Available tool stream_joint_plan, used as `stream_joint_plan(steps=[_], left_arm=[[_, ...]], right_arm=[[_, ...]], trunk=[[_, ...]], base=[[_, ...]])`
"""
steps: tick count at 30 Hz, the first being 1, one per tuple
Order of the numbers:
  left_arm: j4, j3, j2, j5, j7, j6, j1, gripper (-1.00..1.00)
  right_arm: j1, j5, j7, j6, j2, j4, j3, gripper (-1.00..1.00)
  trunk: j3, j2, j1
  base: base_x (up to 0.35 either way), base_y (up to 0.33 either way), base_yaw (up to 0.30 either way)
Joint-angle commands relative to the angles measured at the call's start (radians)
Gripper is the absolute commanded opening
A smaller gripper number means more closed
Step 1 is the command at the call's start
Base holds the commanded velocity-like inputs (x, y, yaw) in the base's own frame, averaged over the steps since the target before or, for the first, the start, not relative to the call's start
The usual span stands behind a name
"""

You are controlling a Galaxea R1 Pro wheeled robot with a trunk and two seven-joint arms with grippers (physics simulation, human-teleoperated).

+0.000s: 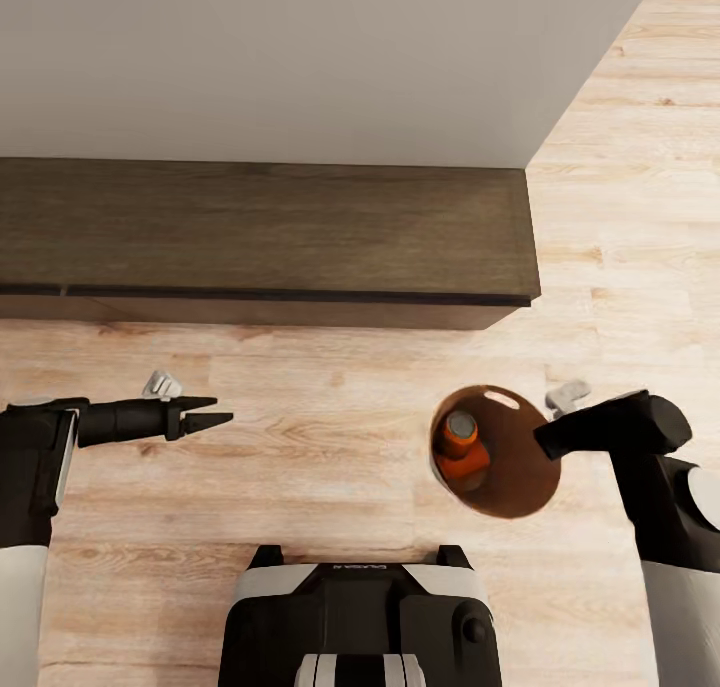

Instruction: Put the three can of soda from the living room inside the tash can in the kitchen.

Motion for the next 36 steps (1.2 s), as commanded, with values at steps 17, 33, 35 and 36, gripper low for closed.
stream_joint_plan(steps=[17, 33, 35, 36], left_arm=[[0.003, -0.003, -0.02, 0.0, 0.077, -0.07, 0.056, 1.0], [-0.097, -0.001, -0.145, 0.002, 0.278, -0.277, 0.263, 1.0], [-0.131, 0.002, -0.149, 0.005, 0.28, -0.294, 0.293, 1.0], [-0.137, 0.002, -0.149, 0.006, 0.28, -0.295, 0.3, 1.0]], right_arm=[[-0.005, -0.117, 0.318, -0.042, -0.437, 0.012, -0.234, -1.0], [-0.002, -0.156, 0.318, -0.289, -0.47, 0.013, -0.525, -1.0], [0.002, -0.168, 0.318, -0.405, -0.461, 0.01, -0.656, -1.0], [0.002, -0.174, 0.318, -0.421, -0.461, 0.01, -0.672, -1.0]], trunk=[[0.0, 0.0, 0.0], [0.0, 0.0, 0.0], [0.0, 0.0, 0.0], [0.0, 0.0, 0.0]], base=[[0.0, 0.0, 0.0], [0.0, 0.0, 0.0], [0.0, 0.0, 0.0], [0.0, 0.0, 0.0]])
